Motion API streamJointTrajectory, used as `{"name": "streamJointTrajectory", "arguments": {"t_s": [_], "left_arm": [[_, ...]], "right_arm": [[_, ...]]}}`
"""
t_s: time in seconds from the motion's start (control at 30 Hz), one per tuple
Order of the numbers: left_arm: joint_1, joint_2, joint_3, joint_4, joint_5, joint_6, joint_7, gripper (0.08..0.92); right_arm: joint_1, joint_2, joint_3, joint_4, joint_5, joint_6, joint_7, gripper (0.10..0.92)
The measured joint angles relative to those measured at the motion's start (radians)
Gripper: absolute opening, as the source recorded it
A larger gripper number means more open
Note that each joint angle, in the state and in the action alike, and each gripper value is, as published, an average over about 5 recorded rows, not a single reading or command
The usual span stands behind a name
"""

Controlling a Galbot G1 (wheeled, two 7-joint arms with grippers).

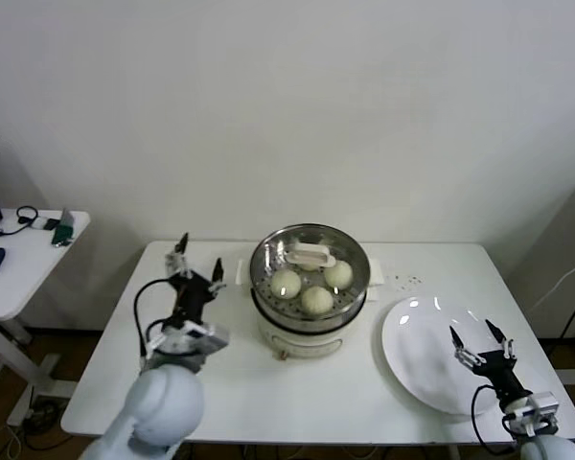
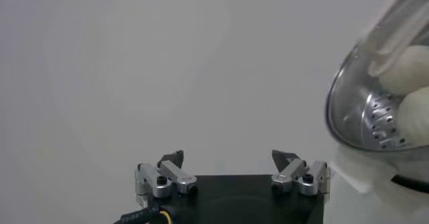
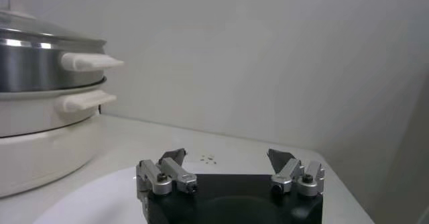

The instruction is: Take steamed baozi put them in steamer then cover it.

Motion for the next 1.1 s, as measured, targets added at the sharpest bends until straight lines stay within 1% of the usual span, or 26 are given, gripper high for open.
{"name": "streamJointTrajectory", "arguments": {"t_s": [0.13,0.3,0.47,0.77,1.1], "left_arm": [[0.095,-0.018,-0.111,-0.005,-0.166,-0.151,-0.045,0.823],[0.197,-0.057,-0.219,0.023,-0.355,-0.340,-0.068,0.823],[0.270,-0.102,-0.287,0.065,-0.493,-0.465,-0.073,0.823],[0.335,-0.145,-0.339,0.136,-0.617,-0.574,-0.087,0.823],[0.365,-0.164,-0.356,0.165,-0.649,-0.629,-0.091,0.823]], "right_arm": [[-0.006,-0.004,-0.006,0.007,0.004,0.004,-0.005,0.823],[-0.016,-0.006,-0.013,0.015,0.007,0.010,-0.010,0.823],[-0.027,-0.012,-0.022,0.028,0.015,0.018,-0.012,0.823],[-0.029,-0.024,-0.041,0.054,0.042,0.021,-0.008,0.823],[-0.021,-0.029,-0.044,0.054,0.062,0.027,-0.011,0.823]]}}
